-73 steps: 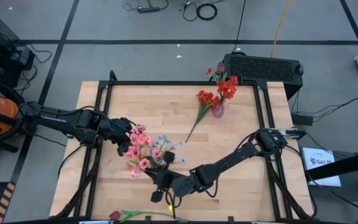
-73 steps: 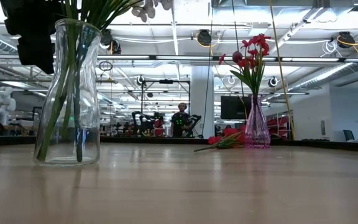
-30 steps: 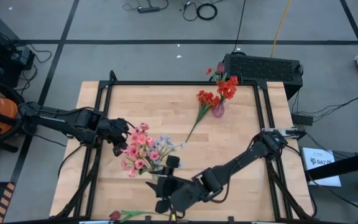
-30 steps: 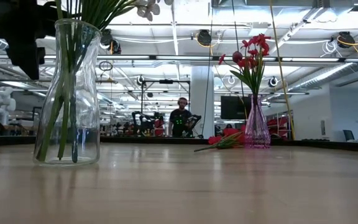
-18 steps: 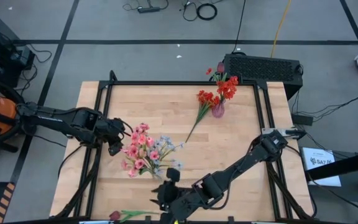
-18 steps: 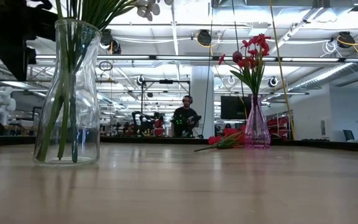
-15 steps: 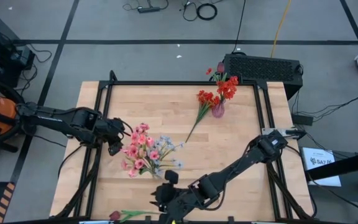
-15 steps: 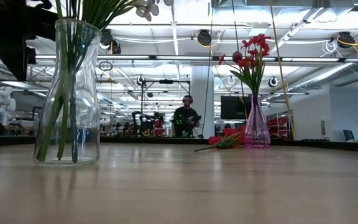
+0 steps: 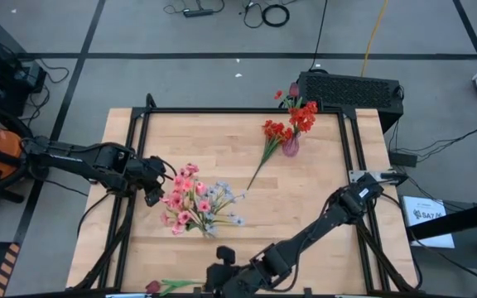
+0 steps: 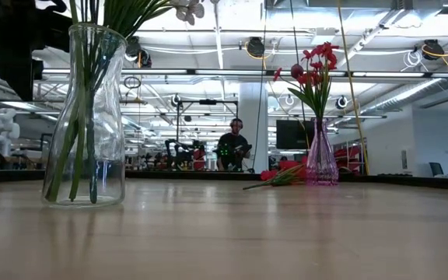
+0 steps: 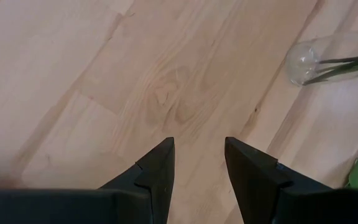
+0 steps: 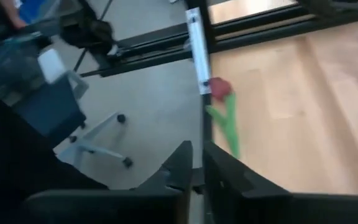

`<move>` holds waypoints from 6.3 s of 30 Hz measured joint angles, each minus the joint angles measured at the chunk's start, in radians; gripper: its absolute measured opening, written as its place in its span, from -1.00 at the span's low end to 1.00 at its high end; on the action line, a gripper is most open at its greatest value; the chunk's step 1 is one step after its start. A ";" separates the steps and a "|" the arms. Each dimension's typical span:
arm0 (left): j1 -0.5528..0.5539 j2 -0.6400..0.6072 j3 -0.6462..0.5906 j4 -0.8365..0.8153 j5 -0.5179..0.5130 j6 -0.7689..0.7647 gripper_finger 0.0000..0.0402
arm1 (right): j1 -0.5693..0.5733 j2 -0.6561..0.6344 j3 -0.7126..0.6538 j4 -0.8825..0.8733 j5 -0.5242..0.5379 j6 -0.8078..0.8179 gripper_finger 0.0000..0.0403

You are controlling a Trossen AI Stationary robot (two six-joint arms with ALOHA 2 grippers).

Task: Sort flowers into vase by color
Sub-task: Put the red flower into the purple vase

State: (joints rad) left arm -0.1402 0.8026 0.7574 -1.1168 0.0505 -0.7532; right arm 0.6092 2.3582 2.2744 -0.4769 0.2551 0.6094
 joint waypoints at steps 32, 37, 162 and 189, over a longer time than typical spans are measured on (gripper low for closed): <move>0.000 0.000 0.000 0.008 -0.028 -0.023 -0.27 | -0.028 0.261 0.075 0.029 0.008 -0.124 -0.39; 0.000 0.000 0.000 0.008 -0.029 -0.023 -0.26 | -0.032 0.315 0.075 0.101 0.004 -0.201 -0.25; 0.001 0.000 0.000 0.196 -0.187 -0.044 -0.27 | 0.069 -1.520 -1.876 0.440 1.079 0.426 -1.00; 0.001 0.000 0.000 0.195 -0.188 0.159 -0.27 | -0.486 -1.481 -2.195 1.776 0.391 -0.532 -1.00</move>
State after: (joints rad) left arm -0.1394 0.8028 0.7570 -0.9215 -0.1379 -0.5938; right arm 0.1237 0.8775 0.0798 1.2988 0.6464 0.0778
